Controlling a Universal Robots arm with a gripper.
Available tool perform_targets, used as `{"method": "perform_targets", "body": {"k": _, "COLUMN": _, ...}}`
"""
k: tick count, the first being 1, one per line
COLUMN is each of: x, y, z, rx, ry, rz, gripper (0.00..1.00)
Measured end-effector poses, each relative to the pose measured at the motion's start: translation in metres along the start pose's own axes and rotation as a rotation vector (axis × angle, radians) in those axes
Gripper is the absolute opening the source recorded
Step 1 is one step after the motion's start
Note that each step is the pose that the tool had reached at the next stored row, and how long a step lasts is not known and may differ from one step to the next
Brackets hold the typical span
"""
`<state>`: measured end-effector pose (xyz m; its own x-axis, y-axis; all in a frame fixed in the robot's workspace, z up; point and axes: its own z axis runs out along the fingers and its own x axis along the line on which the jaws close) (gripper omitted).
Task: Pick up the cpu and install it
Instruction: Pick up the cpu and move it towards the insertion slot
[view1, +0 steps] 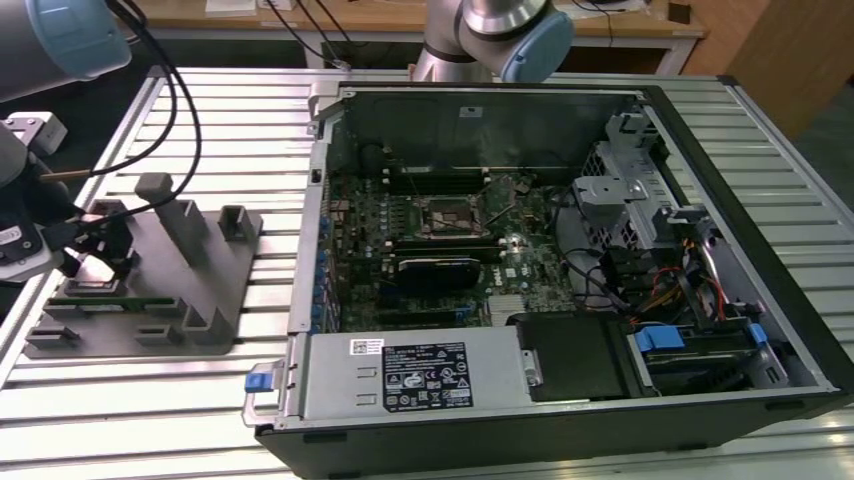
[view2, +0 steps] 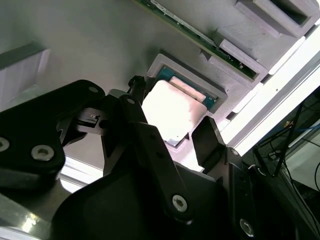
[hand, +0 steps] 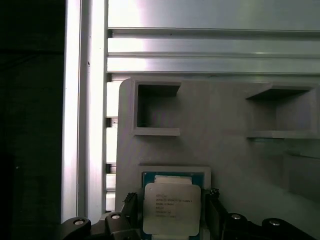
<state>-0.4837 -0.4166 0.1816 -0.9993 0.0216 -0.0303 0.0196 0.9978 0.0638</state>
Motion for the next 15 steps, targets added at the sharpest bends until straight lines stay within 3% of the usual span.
{"method": "perform_targets", "body": {"k": 8, "x": 0.0011, "y": 0.0001, "z": 0.0001, "rx": -0.0008, "ry": 0.0002, "rz": 0.0, "gripper": 0.65}}
{"method": "perform_targets", "body": {"k": 10, "x": 0.0008, "y": 0.0001, "z": 0.0002, "rx": -0.0007, "ry": 0.0083, "rz": 0.001, "gripper": 0.65}}
{"method": "perform_targets", "body": {"k": 15, "x": 0.0006, "y": 0.0001, "z": -0.0003, "rx": -0.0005, "ry": 0.0105, "rz": 0.001, "gripper": 0.65}}
